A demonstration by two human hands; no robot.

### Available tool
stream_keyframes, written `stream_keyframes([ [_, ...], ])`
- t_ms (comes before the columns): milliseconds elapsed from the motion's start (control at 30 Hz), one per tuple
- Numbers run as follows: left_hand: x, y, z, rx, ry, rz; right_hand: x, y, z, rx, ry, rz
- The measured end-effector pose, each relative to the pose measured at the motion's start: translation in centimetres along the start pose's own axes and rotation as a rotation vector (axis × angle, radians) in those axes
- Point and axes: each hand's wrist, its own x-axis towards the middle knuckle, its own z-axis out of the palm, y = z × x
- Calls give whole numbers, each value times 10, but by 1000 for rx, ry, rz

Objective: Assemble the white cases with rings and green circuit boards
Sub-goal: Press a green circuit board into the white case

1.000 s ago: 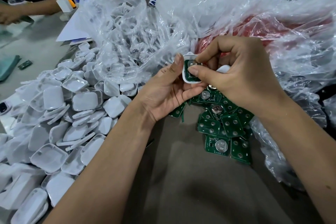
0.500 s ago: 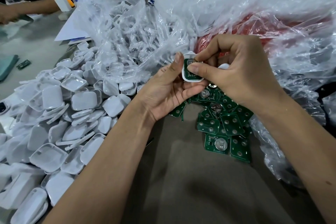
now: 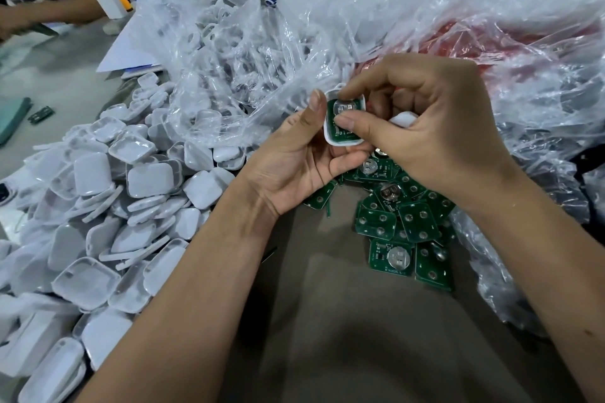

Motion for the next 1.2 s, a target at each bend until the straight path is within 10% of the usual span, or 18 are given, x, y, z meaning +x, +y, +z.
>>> stream_keyframes([
  [1200, 0, -1, 0, -79, 5, -14, 2, 10, -2, 76, 30, 41],
])
